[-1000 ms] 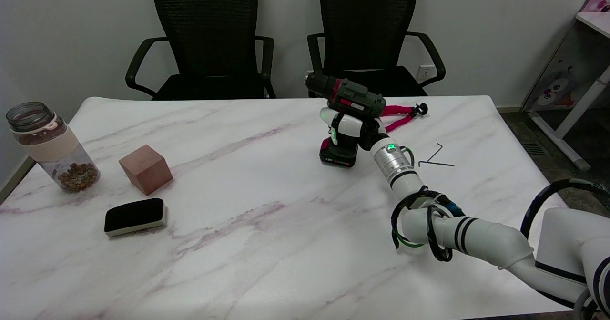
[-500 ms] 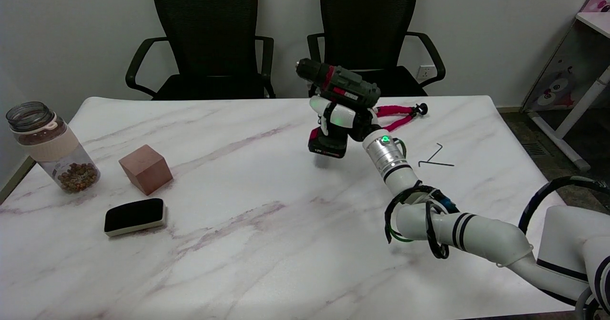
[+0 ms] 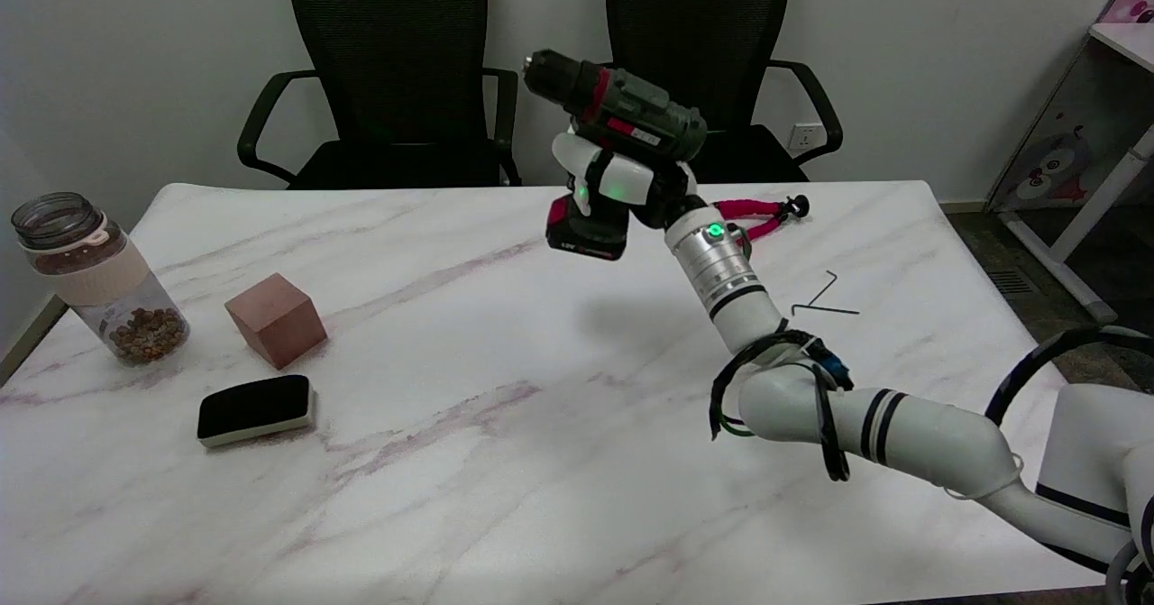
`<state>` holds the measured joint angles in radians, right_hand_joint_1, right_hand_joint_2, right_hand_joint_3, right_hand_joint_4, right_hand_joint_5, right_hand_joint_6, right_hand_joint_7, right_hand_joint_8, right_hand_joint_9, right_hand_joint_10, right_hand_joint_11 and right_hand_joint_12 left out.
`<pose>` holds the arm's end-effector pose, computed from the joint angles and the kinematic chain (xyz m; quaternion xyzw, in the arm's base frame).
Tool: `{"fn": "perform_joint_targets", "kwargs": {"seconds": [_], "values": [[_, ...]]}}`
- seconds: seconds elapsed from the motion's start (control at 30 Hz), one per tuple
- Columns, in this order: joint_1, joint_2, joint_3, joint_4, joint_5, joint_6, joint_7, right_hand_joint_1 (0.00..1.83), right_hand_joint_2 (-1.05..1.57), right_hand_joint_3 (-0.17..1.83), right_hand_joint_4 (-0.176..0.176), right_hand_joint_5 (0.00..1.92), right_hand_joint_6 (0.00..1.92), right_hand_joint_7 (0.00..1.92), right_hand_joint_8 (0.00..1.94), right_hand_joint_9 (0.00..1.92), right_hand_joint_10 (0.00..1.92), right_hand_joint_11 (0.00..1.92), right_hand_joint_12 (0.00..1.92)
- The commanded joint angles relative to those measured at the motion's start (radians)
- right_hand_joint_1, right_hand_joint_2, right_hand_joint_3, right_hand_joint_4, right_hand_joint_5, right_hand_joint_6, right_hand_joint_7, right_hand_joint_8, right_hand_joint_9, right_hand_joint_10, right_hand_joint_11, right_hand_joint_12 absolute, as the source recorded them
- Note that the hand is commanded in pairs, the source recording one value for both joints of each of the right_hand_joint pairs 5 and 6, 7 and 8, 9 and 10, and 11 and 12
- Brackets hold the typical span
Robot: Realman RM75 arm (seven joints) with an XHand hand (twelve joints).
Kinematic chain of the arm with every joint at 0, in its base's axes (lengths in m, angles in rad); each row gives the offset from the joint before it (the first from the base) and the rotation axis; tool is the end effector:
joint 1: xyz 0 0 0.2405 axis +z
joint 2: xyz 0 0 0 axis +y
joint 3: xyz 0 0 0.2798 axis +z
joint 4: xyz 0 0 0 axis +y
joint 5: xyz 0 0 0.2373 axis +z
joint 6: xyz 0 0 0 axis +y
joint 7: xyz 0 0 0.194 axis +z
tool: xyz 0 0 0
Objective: Pick up the power screwdriver.
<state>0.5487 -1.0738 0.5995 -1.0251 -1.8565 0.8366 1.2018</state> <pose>-0.2495 -0.5078 0.2737 0.5696 -0.4538 0.5745 0.3737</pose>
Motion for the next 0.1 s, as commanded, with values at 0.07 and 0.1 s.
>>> {"fn": "perform_joint_targets", "kwargs": {"seconds": [0.07,0.1], "values": [[-0.015,0.051,0.110,-0.261,0.001,-0.006,-0.148,0.88,0.81,0.75,0.176,1.63,1.63,1.63,1.63,1.91,1.91,1.79,1.79],[-0.008,0.061,0.114,-0.262,-0.001,-0.013,-0.148,0.88,0.81,0.75,0.176,1.63,1.63,1.63,1.63,1.91,1.91,1.79,1.79]]}}
